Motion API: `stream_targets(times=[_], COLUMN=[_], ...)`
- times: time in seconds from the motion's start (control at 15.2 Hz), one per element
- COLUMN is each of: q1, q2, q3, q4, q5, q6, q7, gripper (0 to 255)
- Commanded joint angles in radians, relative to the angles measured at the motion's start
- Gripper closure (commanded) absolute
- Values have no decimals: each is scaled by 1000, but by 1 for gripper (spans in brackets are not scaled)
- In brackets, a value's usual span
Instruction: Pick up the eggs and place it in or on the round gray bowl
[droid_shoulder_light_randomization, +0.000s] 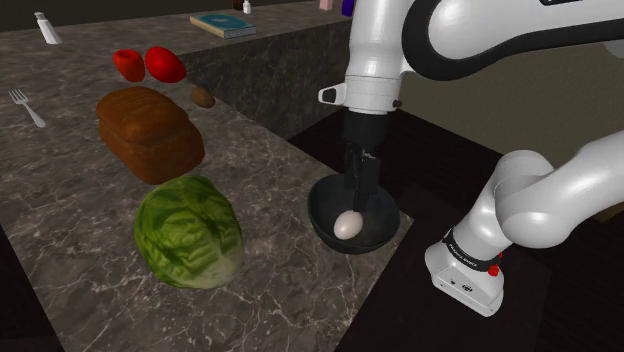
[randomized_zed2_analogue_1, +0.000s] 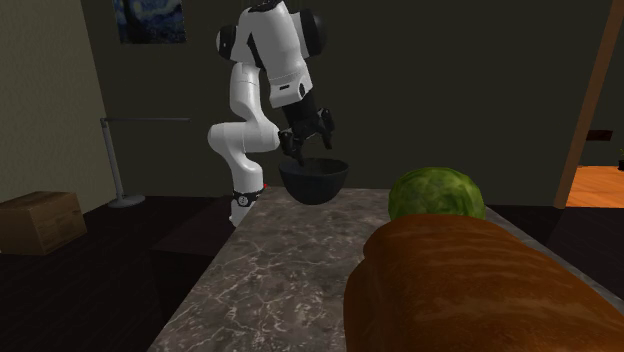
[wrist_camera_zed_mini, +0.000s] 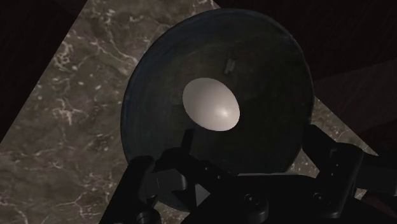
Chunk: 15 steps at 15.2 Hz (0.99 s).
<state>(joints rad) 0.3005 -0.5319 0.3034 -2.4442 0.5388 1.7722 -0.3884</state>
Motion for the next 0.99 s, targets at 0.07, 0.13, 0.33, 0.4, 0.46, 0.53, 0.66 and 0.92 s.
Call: stream_targets(times=[0.07,0.13,0.33,0.4,0.46,0.53,0.66,0.92], q1=[0,0,-18,-22,-22,-22,-22,-22], q2=[0,0,1,4,4,4,4,4], q3=[0,0,-36,-46,-46,-46,-46,-46], q4=[0,0,90,115,115,115,115,115], q5=[0,0,-34,-42,-42,-42,-42,-42], q6=[0,0,-95,-119,-119,-119,-119,-119], q7=[0,0,7,9,9,9,9,9], gripper=[0,0,0,0,0,0,0,0])
